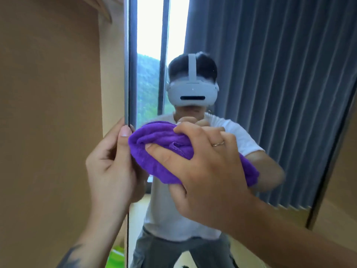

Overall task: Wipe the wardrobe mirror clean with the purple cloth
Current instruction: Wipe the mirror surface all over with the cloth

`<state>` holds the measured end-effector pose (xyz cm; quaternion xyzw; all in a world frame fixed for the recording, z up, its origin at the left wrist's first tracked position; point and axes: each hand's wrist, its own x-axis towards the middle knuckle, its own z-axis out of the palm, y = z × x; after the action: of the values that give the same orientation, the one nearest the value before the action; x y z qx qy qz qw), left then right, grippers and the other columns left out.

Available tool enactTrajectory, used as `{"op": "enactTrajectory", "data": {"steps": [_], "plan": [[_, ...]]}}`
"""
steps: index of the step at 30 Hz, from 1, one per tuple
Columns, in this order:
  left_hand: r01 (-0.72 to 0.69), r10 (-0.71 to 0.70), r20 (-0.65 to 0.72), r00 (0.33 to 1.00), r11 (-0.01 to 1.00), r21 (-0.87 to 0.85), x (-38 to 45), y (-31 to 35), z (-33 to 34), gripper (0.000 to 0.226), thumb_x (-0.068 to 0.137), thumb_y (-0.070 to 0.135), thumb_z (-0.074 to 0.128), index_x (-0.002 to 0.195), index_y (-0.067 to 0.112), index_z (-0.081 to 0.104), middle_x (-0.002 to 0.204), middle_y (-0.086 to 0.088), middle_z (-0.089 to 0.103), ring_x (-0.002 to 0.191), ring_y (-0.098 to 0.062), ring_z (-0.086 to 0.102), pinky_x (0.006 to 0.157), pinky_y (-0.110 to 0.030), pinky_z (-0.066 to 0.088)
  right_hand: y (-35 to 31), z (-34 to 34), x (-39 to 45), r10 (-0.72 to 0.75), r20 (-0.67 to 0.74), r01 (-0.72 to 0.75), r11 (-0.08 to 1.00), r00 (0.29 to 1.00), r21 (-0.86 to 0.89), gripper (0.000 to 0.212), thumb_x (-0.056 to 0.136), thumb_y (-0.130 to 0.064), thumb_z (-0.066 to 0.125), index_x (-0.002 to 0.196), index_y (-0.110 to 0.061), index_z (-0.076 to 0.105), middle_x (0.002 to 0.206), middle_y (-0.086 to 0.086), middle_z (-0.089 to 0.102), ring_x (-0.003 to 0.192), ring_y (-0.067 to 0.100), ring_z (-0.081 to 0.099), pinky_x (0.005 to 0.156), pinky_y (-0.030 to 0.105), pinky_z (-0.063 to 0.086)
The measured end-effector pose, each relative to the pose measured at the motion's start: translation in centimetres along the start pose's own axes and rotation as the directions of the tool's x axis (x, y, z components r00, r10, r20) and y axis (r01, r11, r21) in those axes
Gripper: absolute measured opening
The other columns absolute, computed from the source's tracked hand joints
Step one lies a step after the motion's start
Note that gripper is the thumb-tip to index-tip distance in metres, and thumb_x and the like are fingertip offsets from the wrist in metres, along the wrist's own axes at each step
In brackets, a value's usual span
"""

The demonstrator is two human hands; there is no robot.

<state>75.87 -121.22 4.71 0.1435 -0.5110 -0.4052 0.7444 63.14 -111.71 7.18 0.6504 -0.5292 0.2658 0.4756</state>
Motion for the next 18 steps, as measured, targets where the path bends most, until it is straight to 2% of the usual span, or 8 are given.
{"op": "enactTrajectory", "data": {"steps": [2,4,6,8,10,14,16,18], "plan": [[-0.045,0.046,0.024,0.999,0.998,-0.032,0.0,-0.8,0.3,0.037,0.111,0.019,0.051,0.088,-0.008,0.063,0.061,0.003,0.046,0.051,0.003,0.042,0.047,-0.009,0.040,0.4,0.8,-0.1,-0.029,-0.019,0.029,0.999,0.999,-0.018,0.060,0.077,-0.048,0.067,0.136,-0.040,0.066,0.136,0.010,0.060,0.115,0.036,0.056,0.092,0.049,0.038],[-0.109,0.111,0.045,0.993,0.993,-0.037,0.3,-1.5,0.4,0.038,0.111,0.018,0.050,0.082,-0.003,0.063,0.061,0.003,0.046,0.054,0.001,0.042,0.048,-0.012,0.039,0.6,1.6,-0.3,-0.049,-0.043,0.046,0.998,0.998,-0.052,0.060,0.079,-0.059,0.066,0.137,-0.040,0.065,0.136,0.008,0.059,0.115,0.035,0.056,0.092,0.049,0.038],[-0.170,0.170,0.059,0.984,0.985,-0.010,0.8,-2.3,0.4,0.036,0.111,0.017,0.052,0.082,0.005,0.069,0.065,0.006,0.054,0.063,-0.003,0.047,0.056,-0.020,0.043,0.9,2.2,-0.5,-0.067,-0.058,0.060,0.993,0.996,-0.103,0.064,0.082,-0.073,0.060,0.138,-0.042,0.063,0.137,0.006,0.058,0.116,0.033,0.054,0.092,0.048,0.037],[-0.218,0.217,0.080,0.973,0.976,0.001,1.1,-2.8,0.3,0.034,0.111,0.015,0.052,0.087,-0.003,0.069,0.070,-0.003,0.052,0.068,-0.010,0.044,0.061,-0.027,0.038,1.0,2.5,-0.6,-0.062,-0.073,0.052,0.990,0.995,-0.128,0.068,0.083,-0.082,0.053,0.138,-0.044,0.062,0.136,0.004,0.057,0.116,0.031,0.053,0.093,0.047,0.036],[-0.241,0.242,0.091,0.966,0.970,-0.017,1.4,-3.2,0.1,0.031,0.110,0.014,0.052,0.092,-0.003,0.072,0.073,-0.005,0.056,0.070,-0.011,0.047,0.062,-0.027,0.041,0.8,2.9,-0.8,-0.051,-0.118,0.033,0.989,0.992,-0.145,0.061,0.086,-0.079,0.051,0.137,-0.047,0.061,0.135,0.001,0.056,0.115,0.030,0.053,0.091,0.046,0.036],[-0.283,0.282,0.120,0.952,0.959,-0.005,2.0,-4.1,-0.4,0.030,0.110,0.019,0.053,0.099,0.017,0.082,0.084,-0.006,0.076,0.078,-0.008,0.059,0.075,-0.030,0.050,0.8,3.9,-1.2,-0.066,-0.183,0.029,0.980,0.981,-0.197,0.049,0.092,-0.068,0.055,0.138,-0.052,0.058,0.134,-0.003,0.054,0.116,0.027,0.050,0.091,0.044,0.034],[-0.296,0.295,0.118,0.948,0.955,-0.007,2.3,-4.6,-0.3,0.030,0.109,0.019,0.054,0.100,0.018,0.082,0.089,-0.009,0.077,0.080,-0.010,0.059,0.079,-0.033,0.050,0.9,4.3,-1.4,-0.088,-0.195,0.046,0.977,0.977,-0.208,0.046,0.093,-0.063,0.057,0.138,-0.053,0.057,0.134,-0.002,0.054,0.116,0.028,0.049,0.092,0.045,0.035],[-0.298,0.299,0.104,0.949,0.954,-0.023,2.5,-5.1,-0.1,0.030,0.108,0.018,0.054,0.097,0.017,0.082,0.084,-0.003,0.073,0.078,-0.011,0.057,0.077,-0.035,0.048,1.0,4.4,-1.4,-0.110,-0.184,0.070,0.976,0.977,-0.208,0.044,0.095,-0.060,0.058,0.138,-0.052,0.057,0.134,-0.001,0.053,0.117,0.029,0.049,0.093,0.046,0.035]]}}
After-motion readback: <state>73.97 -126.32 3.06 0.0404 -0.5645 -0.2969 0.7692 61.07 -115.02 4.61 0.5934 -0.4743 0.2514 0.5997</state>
